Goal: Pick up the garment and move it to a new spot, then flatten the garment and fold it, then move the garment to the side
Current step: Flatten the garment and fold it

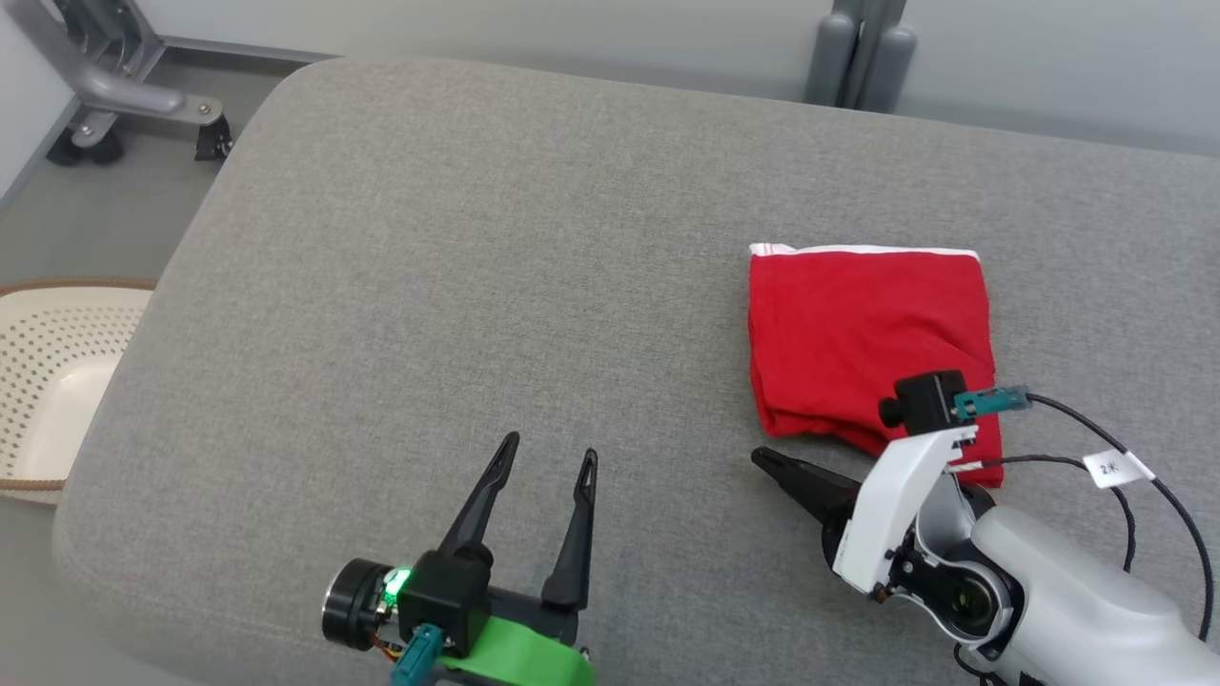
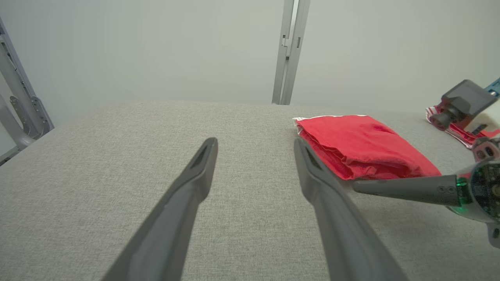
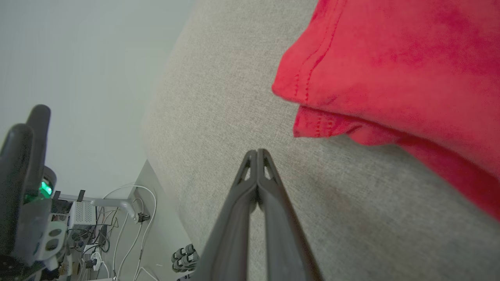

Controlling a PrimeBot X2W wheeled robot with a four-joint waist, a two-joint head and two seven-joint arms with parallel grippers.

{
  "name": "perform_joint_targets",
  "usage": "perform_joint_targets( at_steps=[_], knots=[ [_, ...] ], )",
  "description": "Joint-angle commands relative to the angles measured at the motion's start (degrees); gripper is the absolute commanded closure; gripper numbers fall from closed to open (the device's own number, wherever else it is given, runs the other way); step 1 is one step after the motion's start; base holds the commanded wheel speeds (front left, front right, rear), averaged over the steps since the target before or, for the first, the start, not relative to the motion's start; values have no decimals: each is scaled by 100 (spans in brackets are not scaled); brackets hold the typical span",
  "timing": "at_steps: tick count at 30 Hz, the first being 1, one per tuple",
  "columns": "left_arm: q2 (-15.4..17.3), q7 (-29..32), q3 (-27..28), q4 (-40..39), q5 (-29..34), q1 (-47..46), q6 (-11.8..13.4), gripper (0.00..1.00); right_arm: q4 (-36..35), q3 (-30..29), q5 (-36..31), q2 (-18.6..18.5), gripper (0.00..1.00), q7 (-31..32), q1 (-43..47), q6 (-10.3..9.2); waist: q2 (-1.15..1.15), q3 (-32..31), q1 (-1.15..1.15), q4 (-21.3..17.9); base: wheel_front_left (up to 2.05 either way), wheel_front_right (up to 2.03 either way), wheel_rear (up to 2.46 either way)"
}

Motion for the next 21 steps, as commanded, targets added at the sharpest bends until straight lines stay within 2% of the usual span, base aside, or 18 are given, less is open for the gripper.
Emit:
perform_joint_targets(
  at_steps=[1, 2, 3, 4, 8, 13, 15, 21],
  knots=[
    [15, -17, 85, 8, 71, 104, 3, 0, -61, 32, -69, -88, 100, -275, 127, 2, 0, -270, 0, -304, 0, 0, 0],
    [15, -17, 138, 11, 83, 145, 4, 0, -86, 54, -153, -156, 97, -523, 185, 2, 0, -333, 0, -394, 0, 0, 0],
    [14, -17, 200, 12, 90, 189, 7, 0, -96, 79, -214, -189, 65, -707, 232, 2, 0, -391, 0, -480, 0, 0, 0],
    [14, -16, 264, 17, 100, 242, 9, 0, -74, 98, -330, -245, 0, -939, 270, 2, 0, -456, 0, -585, 0, 0, 0],
    [17, -17, 549, 30, 95, 443, -4, 0, 172, 3, -786, -450, 0, -1860, 423, 2, 0, -716, 0, -974, 0, 0, 0],
    [18, -16, 972, -43, 27, 726, 34, 0, 492, -393, -1530, -468, 0, -2266, 548, 2, 0, -918, 0, -1456, 0, 0, 0],
    [17, -16, 1138, -79, 14, 831, 36, 0, 495, -753, -1914, -398, 0, -2297, 591, 2, 0, -950, 0, -1621, 0, 0, 0],
    [16, -16, 1546, -227, 41, 1110, 33, 0, -106, -2205, -3404, 35, 0, -2291, 1276, 2, 0, -1063, 0, -1919, 0, 0, 0]
  ],
)
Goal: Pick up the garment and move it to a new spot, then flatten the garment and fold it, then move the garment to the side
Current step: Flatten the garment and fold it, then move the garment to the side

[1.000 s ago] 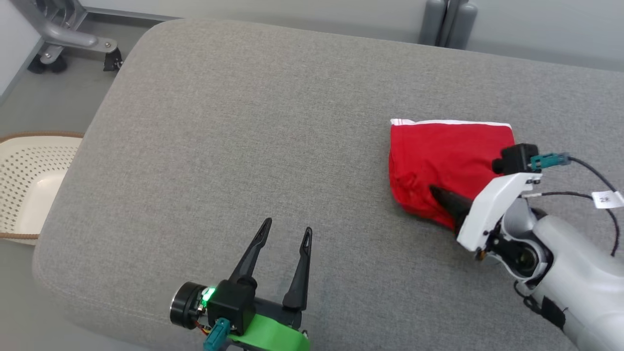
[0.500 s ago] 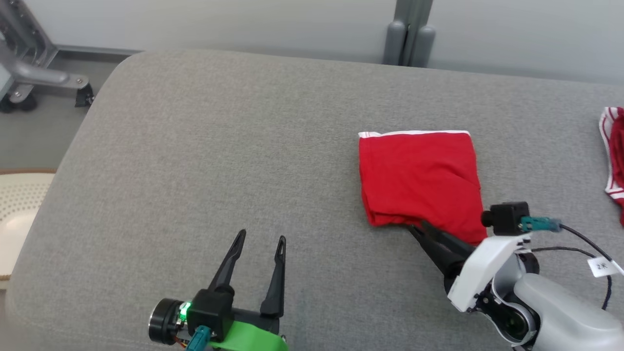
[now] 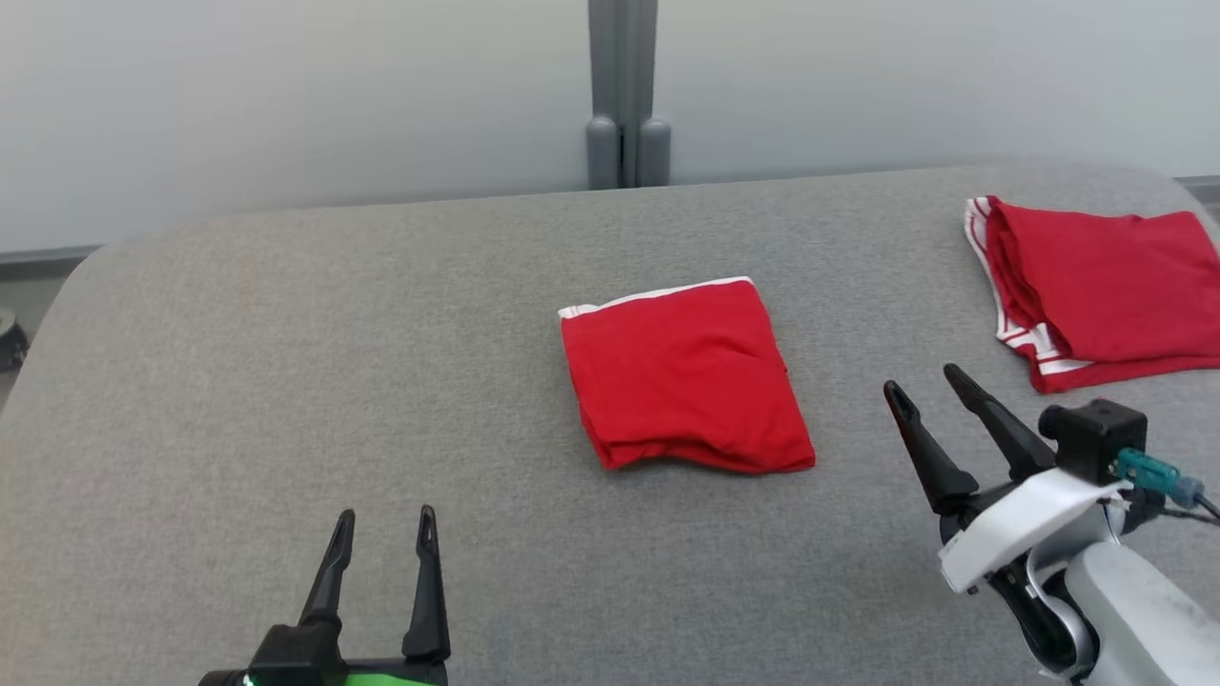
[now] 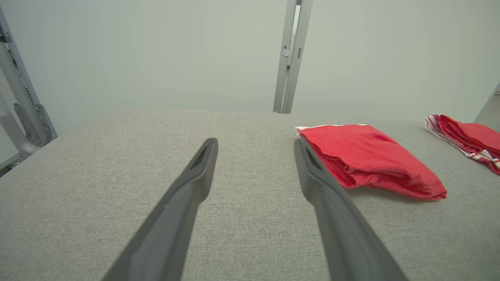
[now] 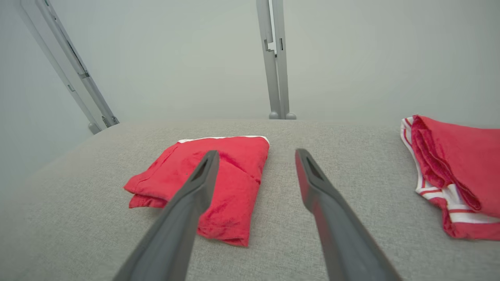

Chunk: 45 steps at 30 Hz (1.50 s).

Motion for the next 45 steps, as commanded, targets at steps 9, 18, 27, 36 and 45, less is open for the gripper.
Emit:
perform_joint_targets(
  at_steps=[9, 18, 27, 36, 45],
  knots=[
    [14, -16, 235, -283, 149, 351, -16, 0, -1105, -1511, -1787, 1012, 0, -10, 1466, 0, 0, -376, 0, -398, 0, 0, 0],
    [14, -16, 297, -347, 252, 615, 102, 0, -1389, -1690, -2247, 1330, 0, -11, 1982, 1, 0, -489, 0, -393, 0, 0, 0],
    [13, -16, 297, -229, 229, 648, 116, 0, -1445, -1703, -2261, 1350, 0, -11, 2040, 1, 0, -515, 0, -302, 0, 0, 0],
    [13, -16, 276, -215, 224, 628, 98, 0, -1419, -1732, -2226, 1378, 0, -11, 2059, 1, 0, -506, 0, -240, 0, 0, 0],
    [13, -16, 278, -203, 262, 590, 79, 0, -1363, -1742, -2195, 1396, 0, -11, 2056, 1, 0, -507, 0, -207, 0, 0, 0]
  ],
)
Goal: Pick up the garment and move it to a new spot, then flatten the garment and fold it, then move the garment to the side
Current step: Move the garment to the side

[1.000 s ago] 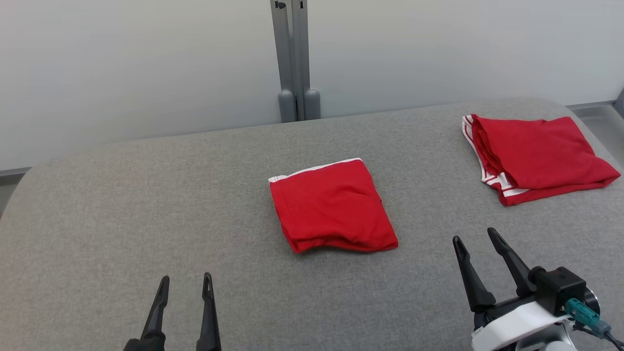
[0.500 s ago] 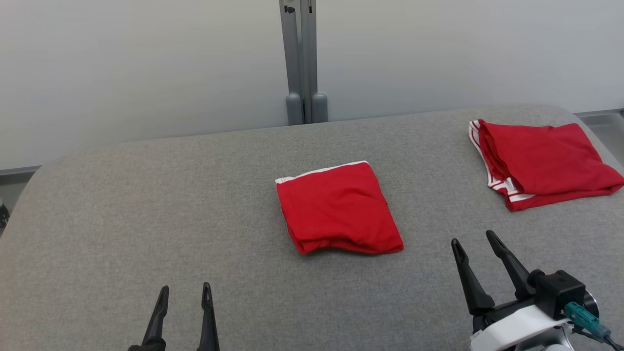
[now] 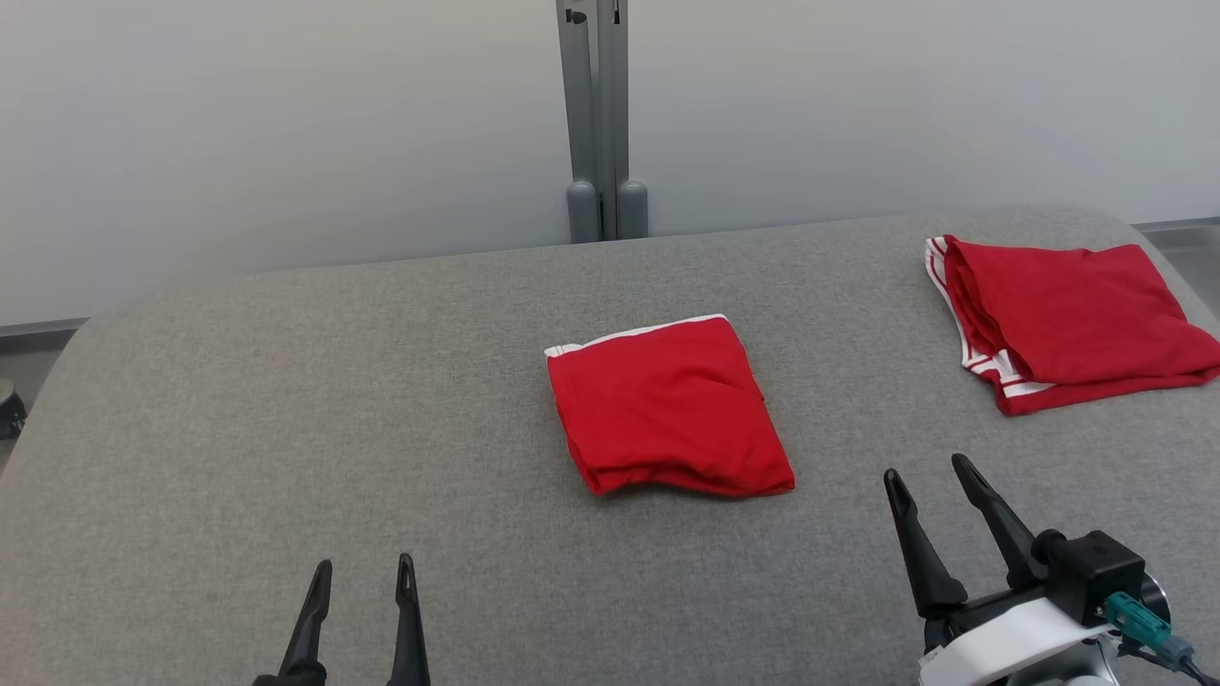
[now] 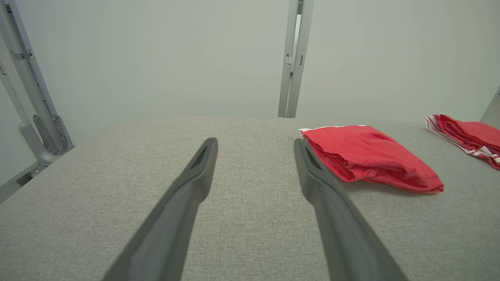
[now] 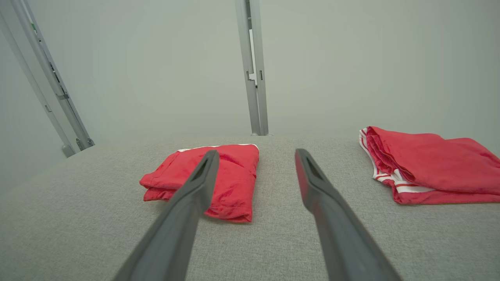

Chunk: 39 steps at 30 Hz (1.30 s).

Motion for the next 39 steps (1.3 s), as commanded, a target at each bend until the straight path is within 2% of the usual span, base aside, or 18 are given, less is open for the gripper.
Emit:
perform_joint_targets(
  at_steps=[1, 39],
  knots=[
    [13, -16, -2, -5, 49, 8, -8, 0, 18, -18, 16, 6, 0, -11, 76, 2, 0, -5, 0, 5, 0, 0, 0],
    [13, -16, -91, -6, 197, 66, -48, 0, 35, -127, -7, 3, 0, -11, 219, 2, 0, 81, 0, 145, 0, 0, 0]
  ],
)
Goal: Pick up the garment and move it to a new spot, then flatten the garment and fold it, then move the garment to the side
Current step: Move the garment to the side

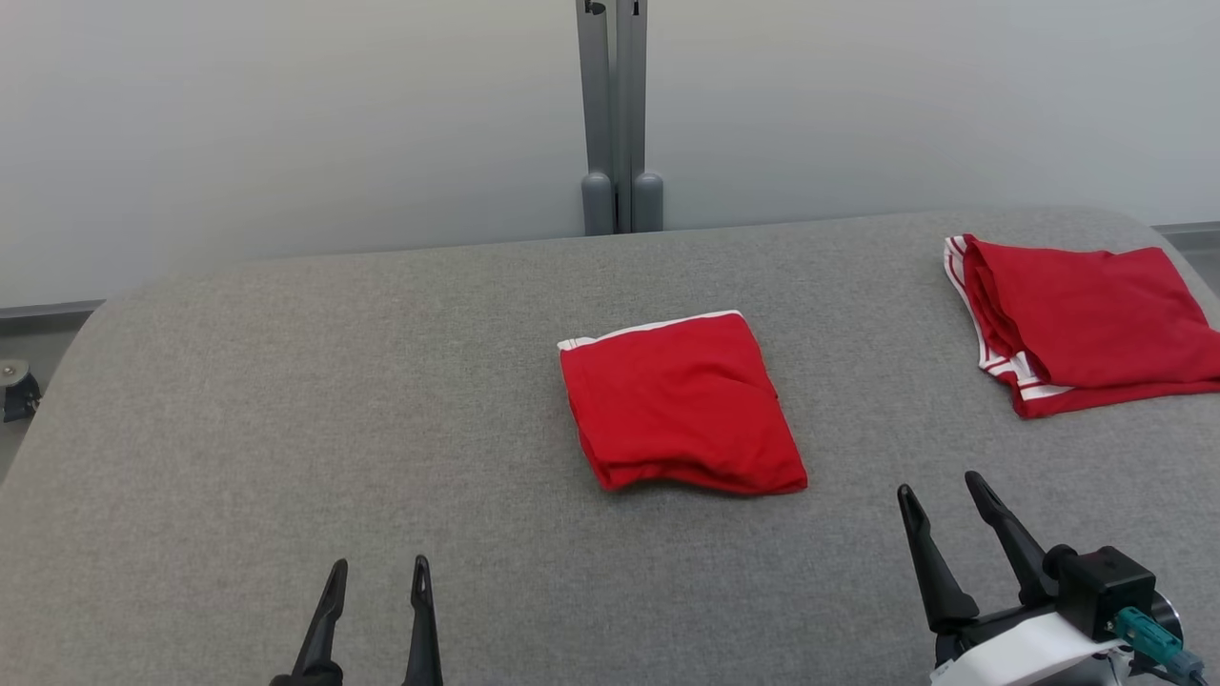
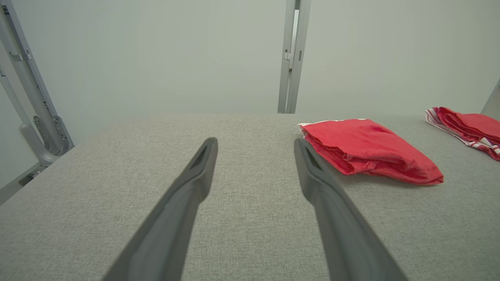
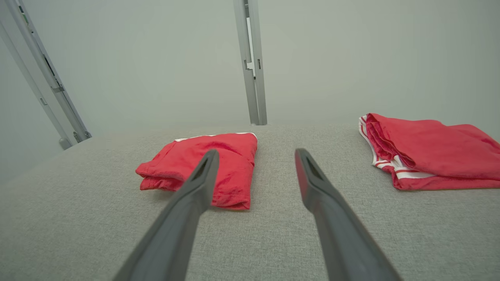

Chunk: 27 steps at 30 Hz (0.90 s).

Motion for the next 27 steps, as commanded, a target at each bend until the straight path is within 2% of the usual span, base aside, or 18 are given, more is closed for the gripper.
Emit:
perform_joint_targets(
  at_steps=[1, 9, 13, 19, 27],
  knots=[
    [13, -16, 2, -17, 46, 44, 7, 0, 16, 12, -1, -29, 0, -11, 34, 2, 0, 47, 0, 17, 0, 0, 0],
    [13, -16, -59, -8, -3, -70, 26, 0, 169, 124, 149, -104, 0, -11, -186, 2, 0, 252, 0, 95, 0, 0, 0],
    [13, -16, -147, 23, -60, -147, 12, 0, 583, 402, 453, -188, 0, -11, -531, 2, 0, 376, 0, 120, 0, 0, 0],
    [13, -16, -334, 71, -77, -335, -34, 0, 1570, 984, 1349, -413, 0, 90, -1471, 2, 0, 570, 0, 281, 0, 0, 0],
    [14, -16, -500, 125, -126, -598, -75, 0, 2391, 1555, 2770, -831, 0, 1124, -2750, 2, 0, 899, 0, 637, 0, 0, 0]
  ],
)
